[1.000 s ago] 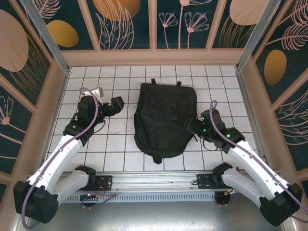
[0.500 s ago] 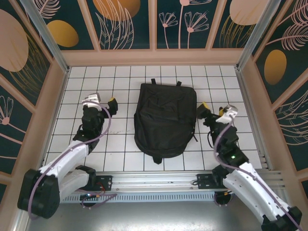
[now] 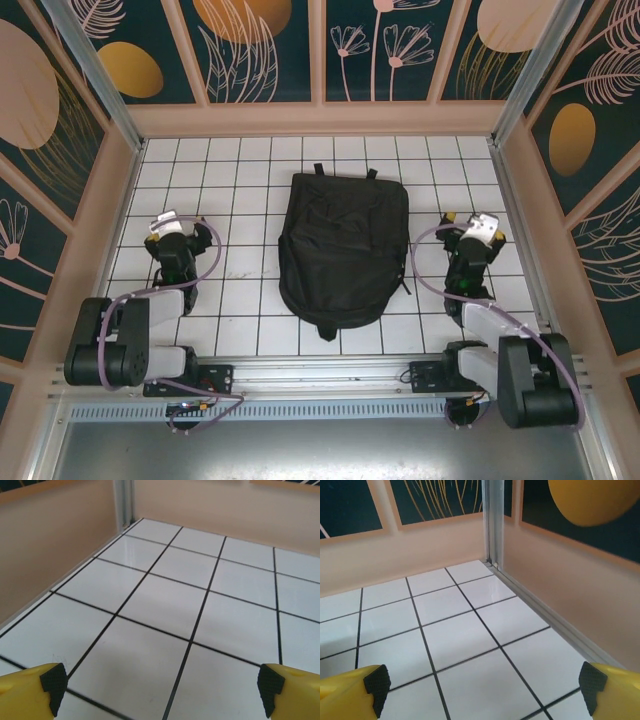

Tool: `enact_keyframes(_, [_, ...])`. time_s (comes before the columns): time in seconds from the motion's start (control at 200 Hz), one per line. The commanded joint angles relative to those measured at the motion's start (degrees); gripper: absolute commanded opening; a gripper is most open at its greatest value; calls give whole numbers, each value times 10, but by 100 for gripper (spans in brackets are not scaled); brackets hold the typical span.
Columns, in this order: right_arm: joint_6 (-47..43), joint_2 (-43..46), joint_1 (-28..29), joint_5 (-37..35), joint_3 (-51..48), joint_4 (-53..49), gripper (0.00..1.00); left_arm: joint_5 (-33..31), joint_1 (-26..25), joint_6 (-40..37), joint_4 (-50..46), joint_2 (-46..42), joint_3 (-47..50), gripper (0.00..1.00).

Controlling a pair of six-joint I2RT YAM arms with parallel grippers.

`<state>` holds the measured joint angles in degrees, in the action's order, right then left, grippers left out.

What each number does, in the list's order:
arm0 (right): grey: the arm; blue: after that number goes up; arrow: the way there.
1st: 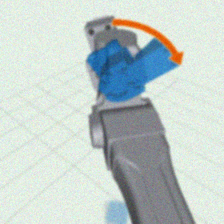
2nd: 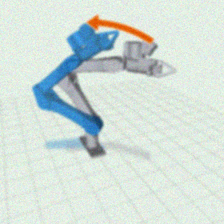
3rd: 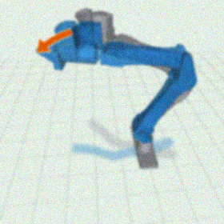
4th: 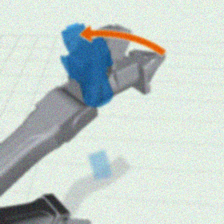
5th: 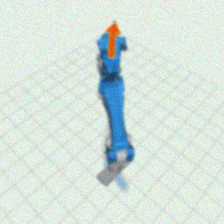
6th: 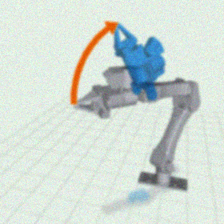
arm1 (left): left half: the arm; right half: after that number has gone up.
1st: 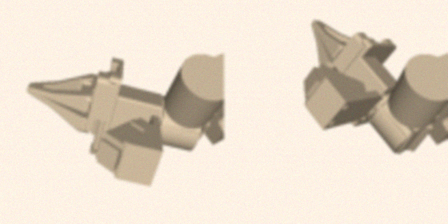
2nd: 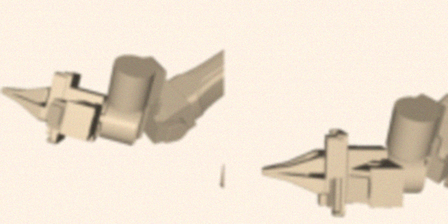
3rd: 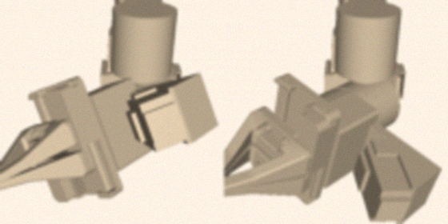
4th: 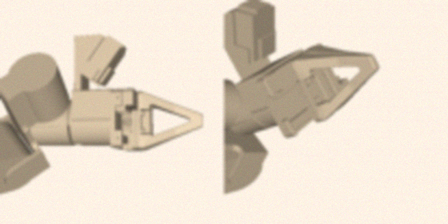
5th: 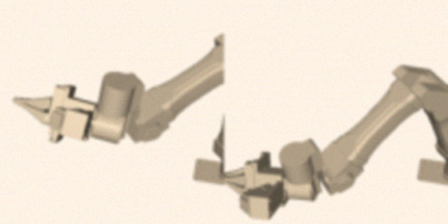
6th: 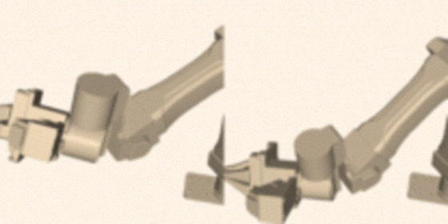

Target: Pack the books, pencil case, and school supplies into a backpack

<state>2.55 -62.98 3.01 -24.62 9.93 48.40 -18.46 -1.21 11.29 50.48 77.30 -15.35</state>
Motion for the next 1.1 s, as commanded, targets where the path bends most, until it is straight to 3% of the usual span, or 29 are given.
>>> enact_keyframes(0.0, [62, -45, -56, 97, -64, 220, 99, 78, 11, -51, 162, 27, 18, 99])
enact_keyframes(0.125, [45, -179, -63, 147, -86, 386, 99, 95, 14, -49, 323, 106, 62, 99])
enact_keyframes(0.175, [28, -221, -68, 202, -95, 441, 99, 132, 15, -65, 284, 96, 48, 99])
enact_keyframes(0.23, [12, -269, -49, 168, -75, 463, 99, 143, 15, -72, 217, 100, 13, 99])
enact_keyframes(0.32, [21, -243, -45, 151, 13, 260, 99, 133, 15, -67, 215, 101, 13, 99])
enact_keyframes(0.375, [-10, -253, -23, 149, 22, 256, 99, 132, 15, -68, 217, 101, 13, 99])
enact_keyframes(0.435, [-3, -252, -35, 177, 25, 248, 99, 132, 15, -68, 218, 102, 13, 99])
enact_keyframes(0.856, [-4, -252, -35, 178, 26, 246, 99, 132, 15, -69, 224, 98, 18, 99])
enact_keyframes(1.026, [-20, -253, -54, 276, 40, 220, 99, 132, 15, -70, 223, 98, 17, 99])
enact_keyframes(1.096, [-20, -253, -56, 282, 39, 221, 99, 132, 15, -68, 219, 100, 14, 99])
